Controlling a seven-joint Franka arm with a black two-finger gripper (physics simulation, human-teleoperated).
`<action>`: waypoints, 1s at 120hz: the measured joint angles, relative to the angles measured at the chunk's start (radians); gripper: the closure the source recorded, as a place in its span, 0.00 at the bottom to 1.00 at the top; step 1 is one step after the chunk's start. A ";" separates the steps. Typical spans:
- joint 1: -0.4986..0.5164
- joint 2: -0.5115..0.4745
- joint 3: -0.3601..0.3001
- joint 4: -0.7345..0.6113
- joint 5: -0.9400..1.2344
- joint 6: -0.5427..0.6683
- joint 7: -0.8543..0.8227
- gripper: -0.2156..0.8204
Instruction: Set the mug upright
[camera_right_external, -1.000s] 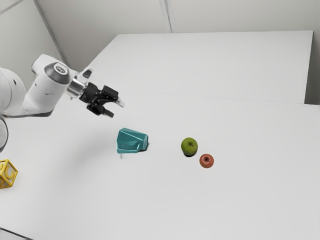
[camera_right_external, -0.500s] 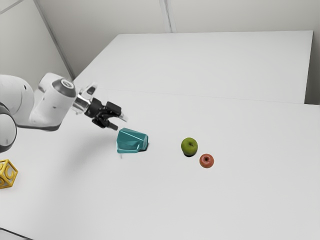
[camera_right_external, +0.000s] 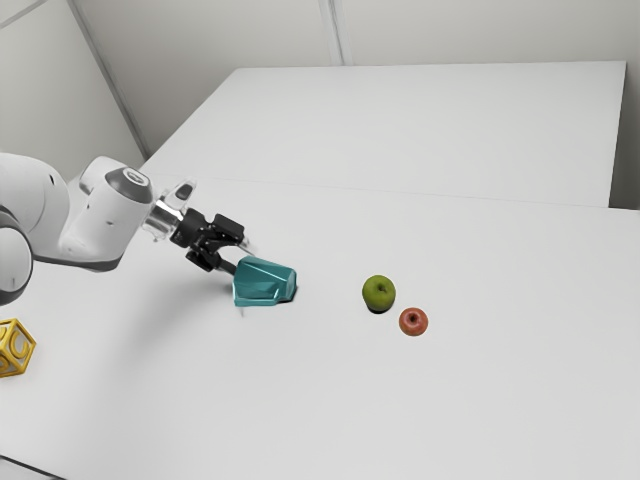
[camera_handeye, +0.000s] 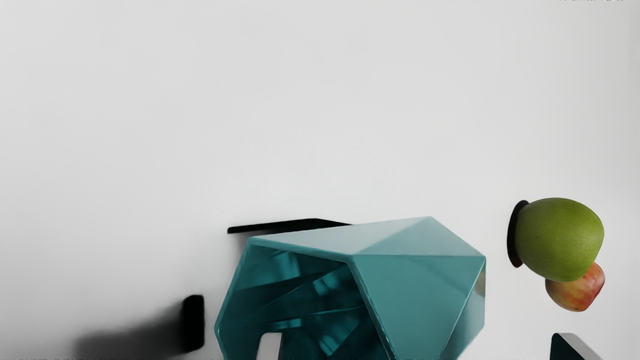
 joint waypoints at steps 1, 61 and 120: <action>0.000 0.000 0.000 0.000 -0.003 -0.001 0.000 0.23; -0.003 0.012 -0.001 -0.067 -0.244 -0.022 0.094 0.37; -0.001 -0.015 -0.001 -0.069 -0.262 -0.025 0.150 0.92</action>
